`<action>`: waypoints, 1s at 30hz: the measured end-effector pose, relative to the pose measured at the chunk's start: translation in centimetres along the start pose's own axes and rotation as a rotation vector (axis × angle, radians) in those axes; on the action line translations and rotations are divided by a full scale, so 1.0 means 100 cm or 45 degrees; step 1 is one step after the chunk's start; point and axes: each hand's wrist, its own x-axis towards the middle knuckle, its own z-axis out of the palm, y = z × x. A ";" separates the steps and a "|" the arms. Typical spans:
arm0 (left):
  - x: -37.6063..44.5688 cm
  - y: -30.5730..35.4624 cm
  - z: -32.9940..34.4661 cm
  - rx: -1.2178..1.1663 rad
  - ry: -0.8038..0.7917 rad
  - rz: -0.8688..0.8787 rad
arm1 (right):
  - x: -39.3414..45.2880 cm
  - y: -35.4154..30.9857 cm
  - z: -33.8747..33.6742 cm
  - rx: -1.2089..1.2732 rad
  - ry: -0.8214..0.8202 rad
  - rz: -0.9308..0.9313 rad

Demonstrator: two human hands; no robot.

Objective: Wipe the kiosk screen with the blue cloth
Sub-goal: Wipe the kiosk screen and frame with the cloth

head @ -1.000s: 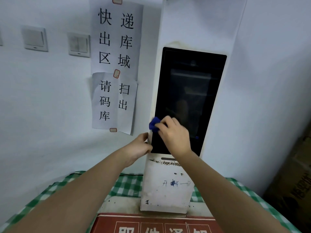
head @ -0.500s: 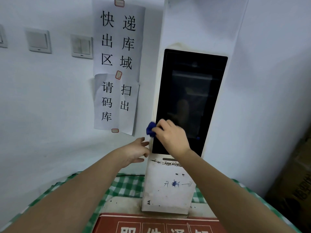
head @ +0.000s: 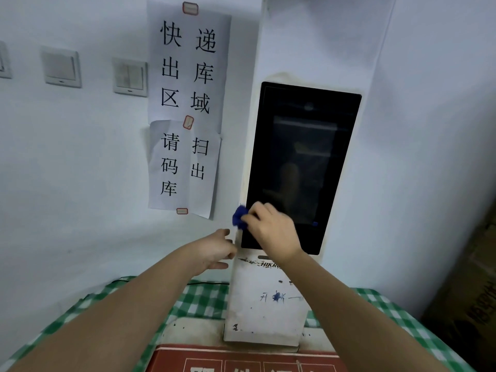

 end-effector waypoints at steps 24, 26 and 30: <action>0.008 -0.009 0.002 0.128 0.097 -0.110 | -0.019 -0.018 0.019 0.027 -0.017 -0.061; 0.008 -0.011 0.002 0.154 0.099 -0.125 | -0.029 -0.021 0.024 -0.007 -0.146 -0.172; 0.007 -0.011 -0.005 0.159 0.100 -0.130 | -0.032 -0.011 0.019 -0.008 -0.127 -0.229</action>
